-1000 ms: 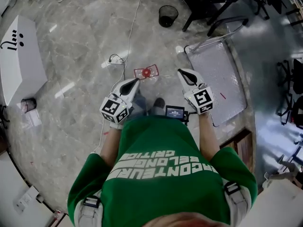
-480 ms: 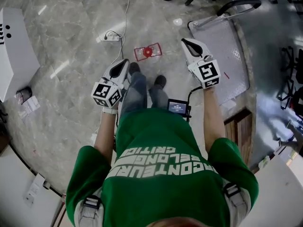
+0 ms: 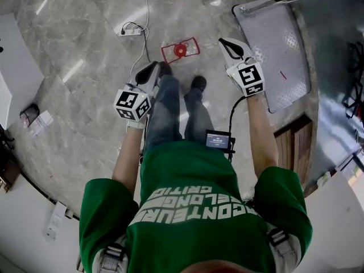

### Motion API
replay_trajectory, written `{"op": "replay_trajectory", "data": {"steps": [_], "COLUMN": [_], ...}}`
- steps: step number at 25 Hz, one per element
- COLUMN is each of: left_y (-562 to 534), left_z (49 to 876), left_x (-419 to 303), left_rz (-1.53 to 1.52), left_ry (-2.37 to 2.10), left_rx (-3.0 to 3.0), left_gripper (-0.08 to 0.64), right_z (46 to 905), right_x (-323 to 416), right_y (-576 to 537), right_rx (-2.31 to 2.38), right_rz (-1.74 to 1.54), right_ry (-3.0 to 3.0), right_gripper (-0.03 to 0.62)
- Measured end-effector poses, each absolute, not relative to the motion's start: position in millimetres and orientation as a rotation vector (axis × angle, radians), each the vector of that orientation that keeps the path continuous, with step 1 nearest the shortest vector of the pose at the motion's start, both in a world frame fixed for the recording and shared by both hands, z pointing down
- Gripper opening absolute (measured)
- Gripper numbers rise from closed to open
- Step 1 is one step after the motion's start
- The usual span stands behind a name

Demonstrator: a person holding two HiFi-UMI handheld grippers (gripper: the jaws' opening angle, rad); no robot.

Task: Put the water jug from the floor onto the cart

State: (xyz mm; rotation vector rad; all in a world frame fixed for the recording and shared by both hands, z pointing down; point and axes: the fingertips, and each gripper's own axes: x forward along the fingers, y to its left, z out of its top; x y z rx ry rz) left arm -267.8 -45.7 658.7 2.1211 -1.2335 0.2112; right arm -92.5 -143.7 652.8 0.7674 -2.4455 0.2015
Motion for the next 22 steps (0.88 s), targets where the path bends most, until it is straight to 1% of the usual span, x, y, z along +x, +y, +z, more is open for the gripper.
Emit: {"op": "replay_trajectory", "data": {"steps": [10,22], "left_y": [-50.9,-55.7], "left_z": [757.3,818.8], "left_x": [-259.8,-262.7], "left_rz": [0.259,0.272], "left_ry": [-1.202,-1.165], "left_rx": [2.011,1.964], "left_gripper": [0.014,0.014], "right_z": [768.9,844.3], "right_x": [-93.4,-107.3], "right_y": [-143.5,-132.9], "right_rx": [0.825,0.81], "right_rz": [0.393,0.492], "right_ry": [-2.395,-2.329], "right_gripper": [-0.006,-0.006]}}
